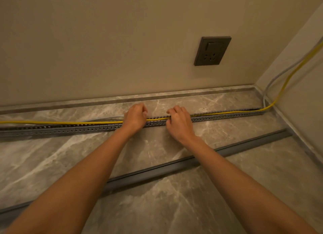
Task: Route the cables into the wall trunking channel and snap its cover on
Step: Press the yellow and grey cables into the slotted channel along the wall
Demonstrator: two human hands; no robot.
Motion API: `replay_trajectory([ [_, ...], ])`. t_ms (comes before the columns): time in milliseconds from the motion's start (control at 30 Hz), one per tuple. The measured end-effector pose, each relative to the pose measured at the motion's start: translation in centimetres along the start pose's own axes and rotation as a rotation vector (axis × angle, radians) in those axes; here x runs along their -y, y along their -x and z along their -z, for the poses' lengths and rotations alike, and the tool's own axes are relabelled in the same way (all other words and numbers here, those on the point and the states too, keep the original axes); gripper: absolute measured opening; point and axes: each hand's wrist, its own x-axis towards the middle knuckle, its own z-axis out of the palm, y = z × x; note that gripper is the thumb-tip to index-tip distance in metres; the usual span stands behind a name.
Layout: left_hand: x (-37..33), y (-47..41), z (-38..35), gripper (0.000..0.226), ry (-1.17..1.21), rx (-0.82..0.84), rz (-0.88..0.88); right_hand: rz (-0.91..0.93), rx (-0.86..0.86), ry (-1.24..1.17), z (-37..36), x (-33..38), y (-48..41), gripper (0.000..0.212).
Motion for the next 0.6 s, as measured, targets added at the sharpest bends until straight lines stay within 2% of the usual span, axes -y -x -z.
replay_trajectory([
  [100, 1.9, 0.2, 1.0, 0.025, -0.172, 0.011, 0.07, 0.144, 0.103, -0.098, -0.5, 2.0, -0.6, 0.037],
  [233, 3.8, 0.0, 2.8, 0.037, -0.224, 0.065, 0.069, 0.172, 0.205, -0.155, -1.7, 4.1, -1.5, 0.042],
  [367, 5.4, 0.3, 4.3, 0.043, -0.212, 0.18, -0.051, 0.173, 0.244, -0.181, -2.6, 5.3, -2.0, 0.036],
  [433, 6.0, 0.5, 4.7, 0.04, -0.211, 0.188, -0.124, 0.155, 0.221, -0.183, -2.8, 5.6, -2.3, 0.033],
  [533, 6.4, 0.9, 4.7, 0.032, -0.232, 0.093, -0.258, 0.138, 0.191, -0.161, -3.0, 5.7, -2.4, 0.032],
  [600, 6.8, 1.4, 4.4, 0.025, -0.272, 0.003, -0.406, 0.11, 0.168, -0.153, -3.2, 6.0, -2.3, 0.031],
])
